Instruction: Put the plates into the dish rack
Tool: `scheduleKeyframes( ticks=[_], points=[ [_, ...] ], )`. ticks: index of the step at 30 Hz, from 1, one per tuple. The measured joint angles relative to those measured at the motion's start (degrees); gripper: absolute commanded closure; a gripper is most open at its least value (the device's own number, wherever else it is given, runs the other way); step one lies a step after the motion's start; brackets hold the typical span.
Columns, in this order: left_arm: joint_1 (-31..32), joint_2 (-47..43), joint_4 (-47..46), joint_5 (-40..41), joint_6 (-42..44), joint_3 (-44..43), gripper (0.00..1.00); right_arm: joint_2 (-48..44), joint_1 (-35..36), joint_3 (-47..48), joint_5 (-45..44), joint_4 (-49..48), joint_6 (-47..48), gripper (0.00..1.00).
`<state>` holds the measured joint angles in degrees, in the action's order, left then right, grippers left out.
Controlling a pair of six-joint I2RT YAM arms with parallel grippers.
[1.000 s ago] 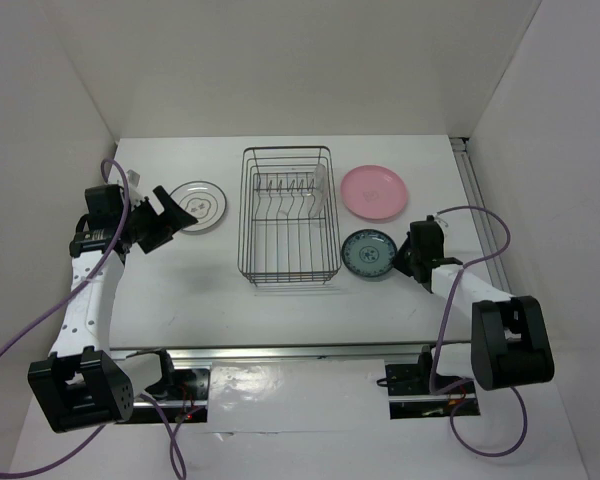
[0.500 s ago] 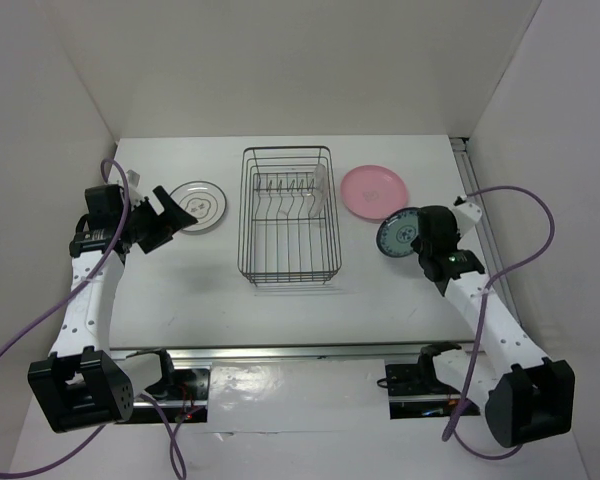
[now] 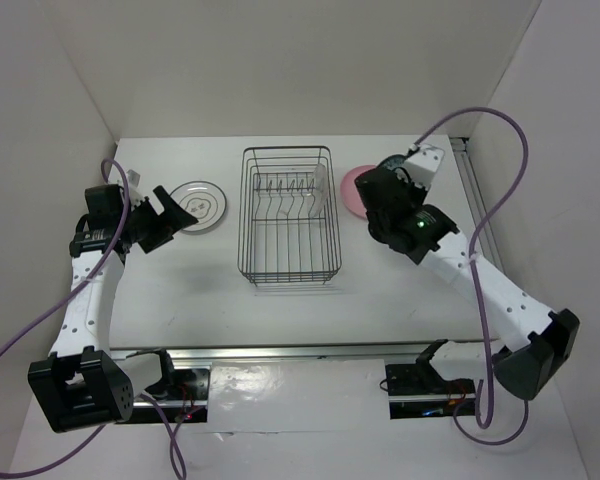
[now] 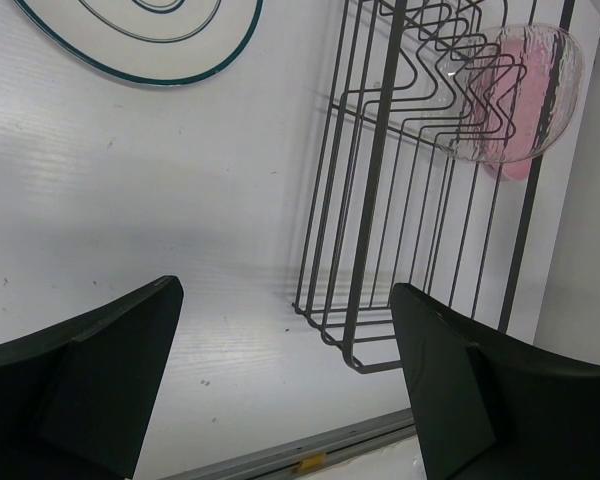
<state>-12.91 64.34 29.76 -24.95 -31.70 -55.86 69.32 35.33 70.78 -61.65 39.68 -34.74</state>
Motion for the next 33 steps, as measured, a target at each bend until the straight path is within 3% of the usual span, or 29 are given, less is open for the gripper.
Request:
scheduleKeyframes(
  ticks=[10, 19, 33],
  points=[
    [0.0, 0.0, -0.02, -0.24, 0.0, 0.09, 0.01, 15.74, 13.46, 19.15, -14.78, -1.2, 14.67, 1.0],
    [0.0, -0.39, -0.2, -0.39, 0.0, 2.23, 0.01, 28.41, 15.91, 24.68, -18.32, -13.92, 32.28, 1.0],
    [0.0, -1.07, -0.24, -0.44, 0.0, 2.4, 0.01, 44.81, 16.26, 37.86, -18.01, -16.52, 35.04, 1.0]
  ],
)
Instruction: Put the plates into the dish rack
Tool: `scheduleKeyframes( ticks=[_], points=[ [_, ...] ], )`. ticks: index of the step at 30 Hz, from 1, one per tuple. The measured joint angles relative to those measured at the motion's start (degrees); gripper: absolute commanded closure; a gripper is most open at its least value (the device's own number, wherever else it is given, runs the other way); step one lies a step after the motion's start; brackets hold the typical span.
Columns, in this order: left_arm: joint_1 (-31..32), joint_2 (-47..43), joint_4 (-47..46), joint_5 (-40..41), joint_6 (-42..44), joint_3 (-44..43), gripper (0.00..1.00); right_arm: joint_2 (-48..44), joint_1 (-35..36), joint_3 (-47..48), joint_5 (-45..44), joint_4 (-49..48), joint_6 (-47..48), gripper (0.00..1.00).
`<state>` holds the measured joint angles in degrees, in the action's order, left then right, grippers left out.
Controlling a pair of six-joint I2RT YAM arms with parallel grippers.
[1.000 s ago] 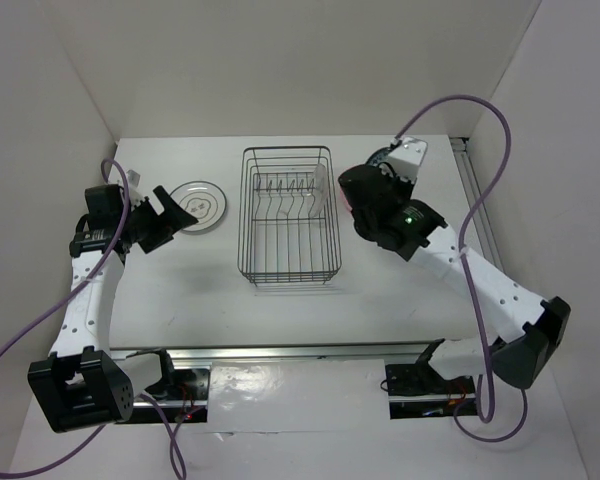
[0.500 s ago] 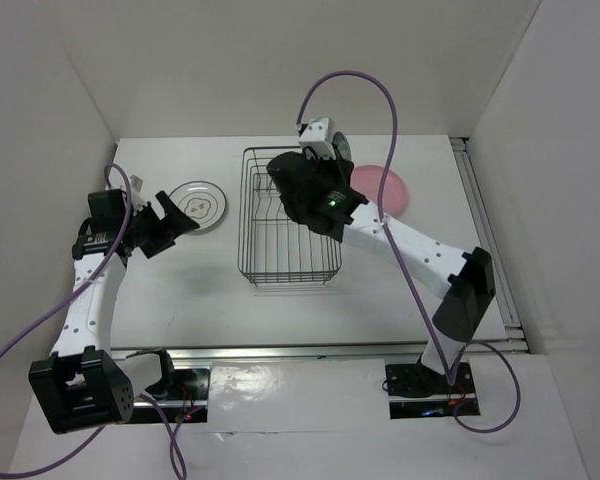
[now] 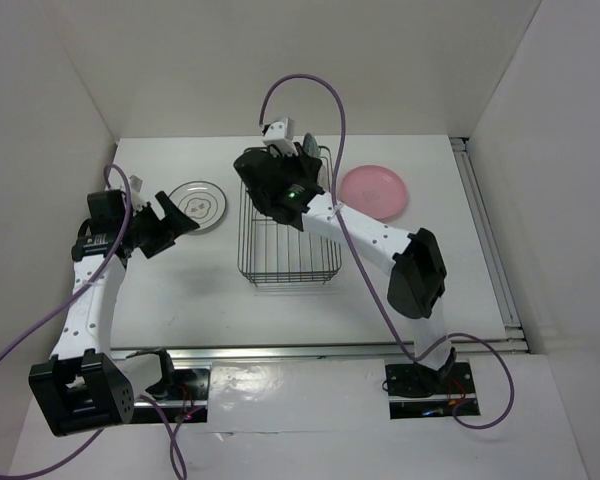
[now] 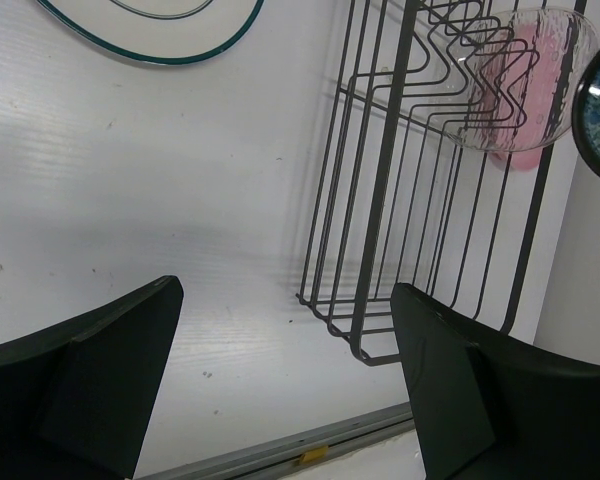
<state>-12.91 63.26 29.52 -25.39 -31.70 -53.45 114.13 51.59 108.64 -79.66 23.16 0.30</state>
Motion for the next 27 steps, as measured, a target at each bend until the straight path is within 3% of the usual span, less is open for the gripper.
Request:
scheduleKeyframes(
  ticks=[11, 27],
  points=[
    [0.0, -0.02, 0.0, -0.39, 0.0, 0.0, 0.01, 5.27, -4.57, 2.67, 3.45, 0.13, 0.0, 1.0],
    [0.0, -0.48, 0.0, -0.92, 0.0, 0.0, 0.01, 11.28, -4.87, 5.77, 5.92, 0.22, 0.0, 1.0]
  ],
)
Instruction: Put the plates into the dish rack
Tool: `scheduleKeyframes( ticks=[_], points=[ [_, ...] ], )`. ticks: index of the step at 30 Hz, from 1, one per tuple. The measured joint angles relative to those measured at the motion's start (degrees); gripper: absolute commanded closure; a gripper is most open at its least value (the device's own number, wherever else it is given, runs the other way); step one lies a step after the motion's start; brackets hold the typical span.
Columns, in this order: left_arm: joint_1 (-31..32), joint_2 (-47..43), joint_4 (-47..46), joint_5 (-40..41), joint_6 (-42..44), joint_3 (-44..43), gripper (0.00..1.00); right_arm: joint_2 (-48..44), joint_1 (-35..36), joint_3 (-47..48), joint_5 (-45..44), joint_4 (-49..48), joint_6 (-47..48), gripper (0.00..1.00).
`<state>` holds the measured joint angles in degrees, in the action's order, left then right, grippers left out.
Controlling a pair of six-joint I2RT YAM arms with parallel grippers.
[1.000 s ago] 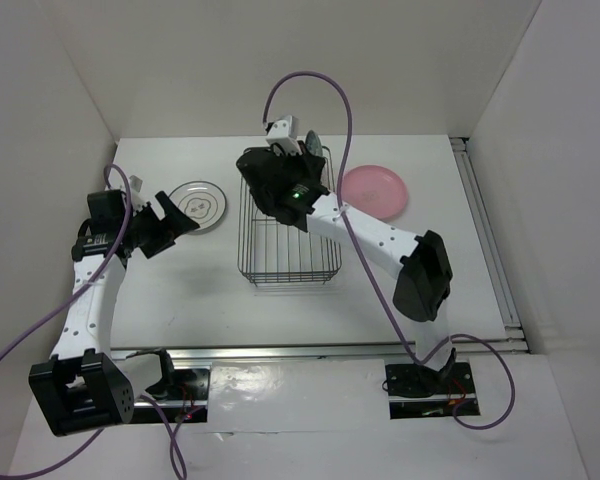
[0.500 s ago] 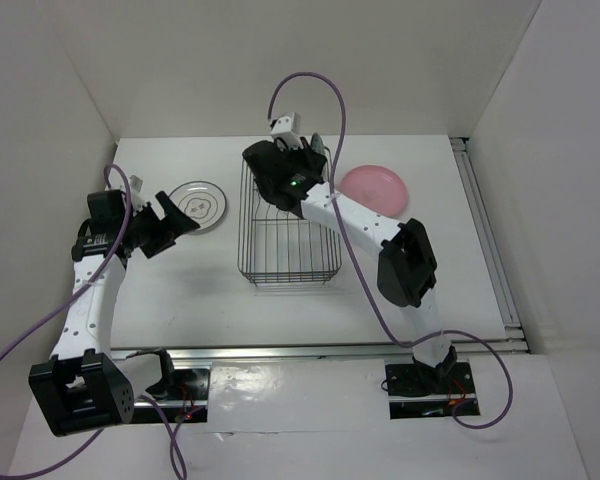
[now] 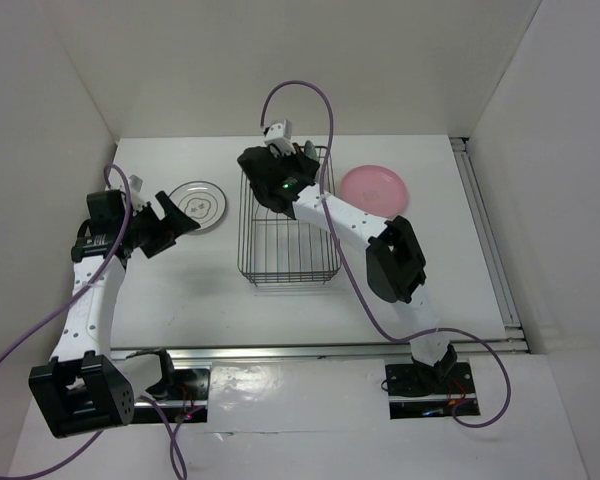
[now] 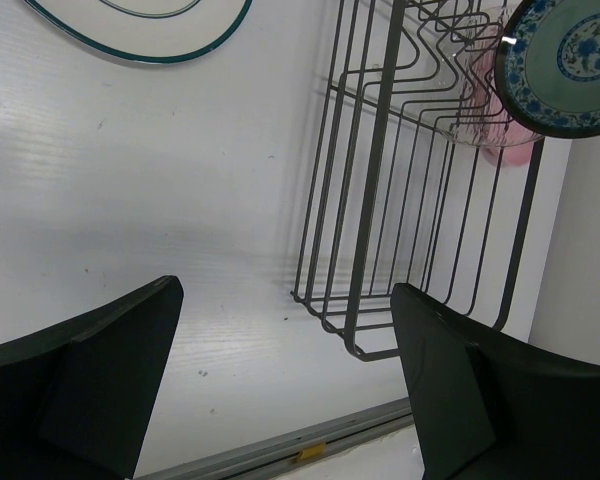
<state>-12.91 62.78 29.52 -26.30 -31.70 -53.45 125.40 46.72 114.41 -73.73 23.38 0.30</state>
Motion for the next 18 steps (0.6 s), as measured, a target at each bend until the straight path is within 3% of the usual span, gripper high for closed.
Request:
scheduleKeyframes(
  ticks=[15, 18],
  points=[
    [0.0, 0.0, 0.0, -0.63, -0.02, 0.0, 0.01, 3.67, 0.0, 0.68, 0.07, 0.5, -0.9, 1.0],
    [0.0, 0.0, 0.0, -0.74, 0.0, 0.0, 0.01, 4.07, 0.0, 0.68, 0.04, 0.63, -1.53, 0.96]
  ],
)
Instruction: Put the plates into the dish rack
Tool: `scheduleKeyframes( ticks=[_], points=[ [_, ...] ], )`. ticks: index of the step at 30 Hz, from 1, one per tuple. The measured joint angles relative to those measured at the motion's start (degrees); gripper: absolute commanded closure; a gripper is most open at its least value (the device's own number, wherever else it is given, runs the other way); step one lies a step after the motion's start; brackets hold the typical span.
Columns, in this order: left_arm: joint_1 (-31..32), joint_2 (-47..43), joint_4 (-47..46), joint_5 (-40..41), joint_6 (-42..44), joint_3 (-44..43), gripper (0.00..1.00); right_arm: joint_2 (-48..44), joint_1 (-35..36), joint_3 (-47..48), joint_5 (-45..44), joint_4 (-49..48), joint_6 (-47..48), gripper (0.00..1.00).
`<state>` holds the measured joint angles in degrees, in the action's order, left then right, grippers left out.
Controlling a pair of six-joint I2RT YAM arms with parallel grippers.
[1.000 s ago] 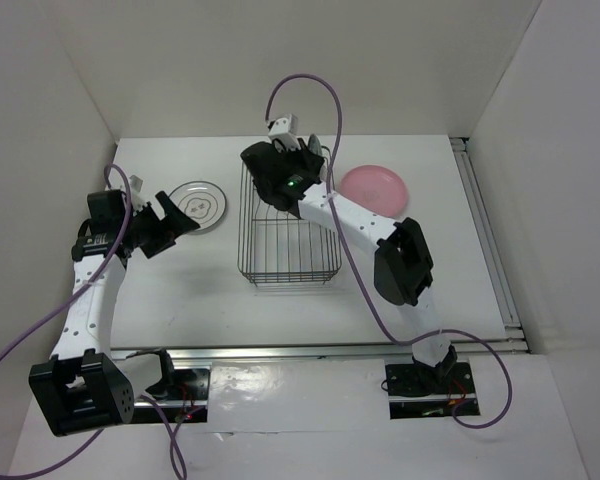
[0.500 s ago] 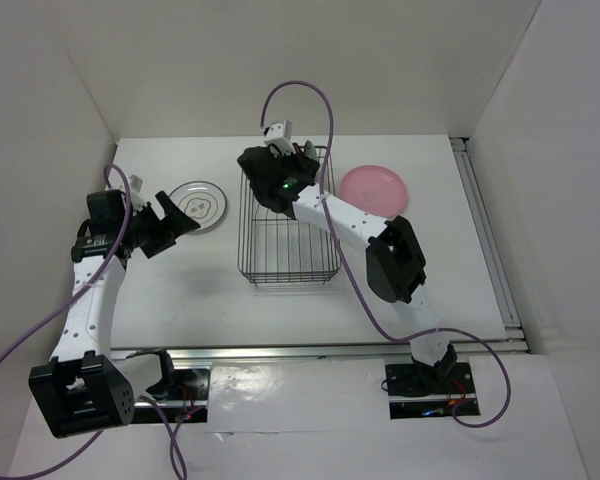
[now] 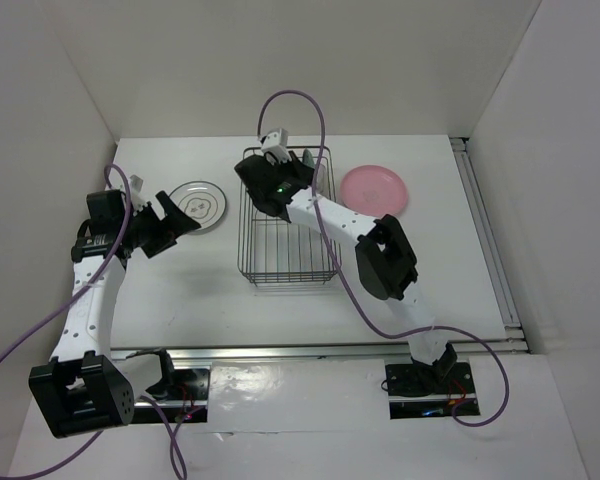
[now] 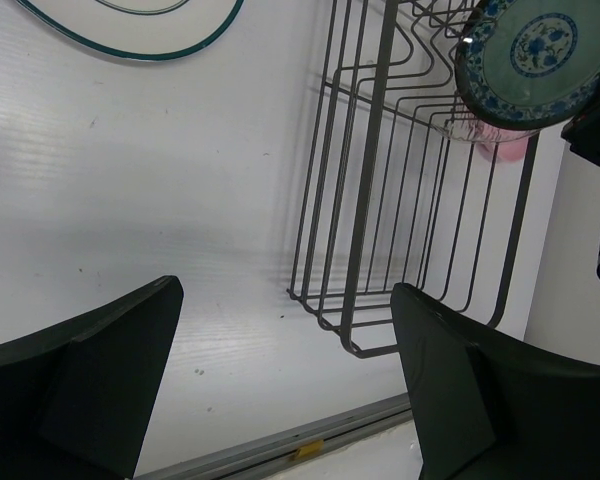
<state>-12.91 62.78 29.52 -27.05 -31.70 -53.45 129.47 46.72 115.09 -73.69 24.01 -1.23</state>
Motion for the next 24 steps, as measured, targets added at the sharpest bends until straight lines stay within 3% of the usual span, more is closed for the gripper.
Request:
scheduleKeyframes(
  ticks=[10, 14, 24],
  points=[
    [0.0, 0.0, 0.0, -0.17, 0.0, 0.0, 0.01, 1.4, 0.0, 0.02, 0.37, 0.37, -2.51, 0.78],
    [0.0, 0.0, 0.0, -0.17, 0.0, 0.0, 0.01, 2.49, 0.0, 0.02, 1.05, 1.75, -4.11, 0.57],
    [0.0, 0.02, 0.02, 0.42, 0.0, 0.0, 0.01, 2.01, -0.37, 0.15, 3.93, 3.23, -5.2, 0.39]
  ],
)
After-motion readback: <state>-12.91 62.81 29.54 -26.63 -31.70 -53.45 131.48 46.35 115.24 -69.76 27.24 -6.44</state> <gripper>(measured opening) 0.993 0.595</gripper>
